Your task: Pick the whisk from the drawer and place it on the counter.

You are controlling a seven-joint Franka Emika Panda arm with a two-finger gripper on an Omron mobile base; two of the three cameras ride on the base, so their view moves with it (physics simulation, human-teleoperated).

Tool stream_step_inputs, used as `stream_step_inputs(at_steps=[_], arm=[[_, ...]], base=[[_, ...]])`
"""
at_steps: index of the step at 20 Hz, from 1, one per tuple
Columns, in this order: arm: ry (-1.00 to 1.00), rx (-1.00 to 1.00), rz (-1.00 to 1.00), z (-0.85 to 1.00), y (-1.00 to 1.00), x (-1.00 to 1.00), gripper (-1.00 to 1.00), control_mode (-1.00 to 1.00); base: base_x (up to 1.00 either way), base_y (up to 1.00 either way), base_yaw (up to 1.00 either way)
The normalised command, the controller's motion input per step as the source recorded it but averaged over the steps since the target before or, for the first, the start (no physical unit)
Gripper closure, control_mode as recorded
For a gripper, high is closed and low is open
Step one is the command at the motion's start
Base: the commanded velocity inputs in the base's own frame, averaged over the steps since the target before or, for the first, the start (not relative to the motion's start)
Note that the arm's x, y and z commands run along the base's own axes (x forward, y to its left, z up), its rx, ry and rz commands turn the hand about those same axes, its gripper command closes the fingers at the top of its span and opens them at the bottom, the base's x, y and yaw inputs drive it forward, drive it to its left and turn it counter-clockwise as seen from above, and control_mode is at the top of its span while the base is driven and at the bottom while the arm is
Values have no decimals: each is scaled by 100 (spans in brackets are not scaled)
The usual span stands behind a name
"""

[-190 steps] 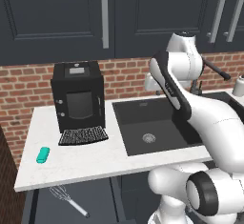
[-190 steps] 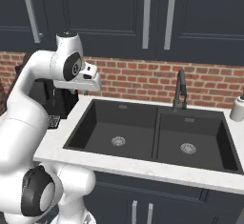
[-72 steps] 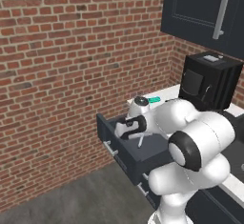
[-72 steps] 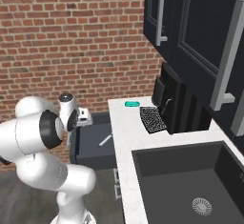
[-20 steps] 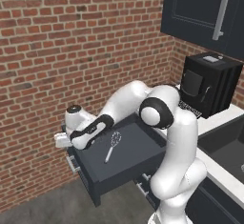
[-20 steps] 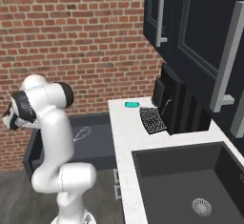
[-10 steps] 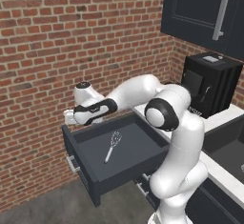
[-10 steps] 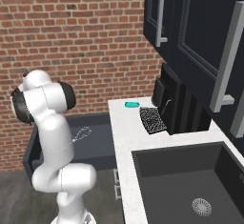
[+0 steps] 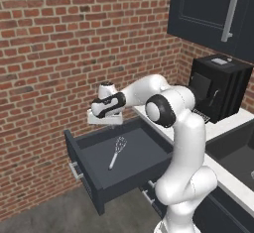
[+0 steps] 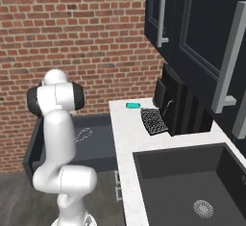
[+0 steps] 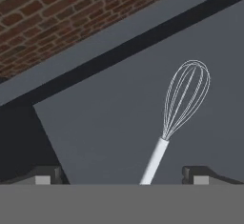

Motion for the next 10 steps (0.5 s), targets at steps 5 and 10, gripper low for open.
stream_step_inputs(at_steps=[5, 10], arm=[[1, 0, -4, -73, -1, 18, -100, -100], [12, 0, -8, -62, 0, -1, -100, -100]], base=[[0, 0, 0], [0, 0, 0]])
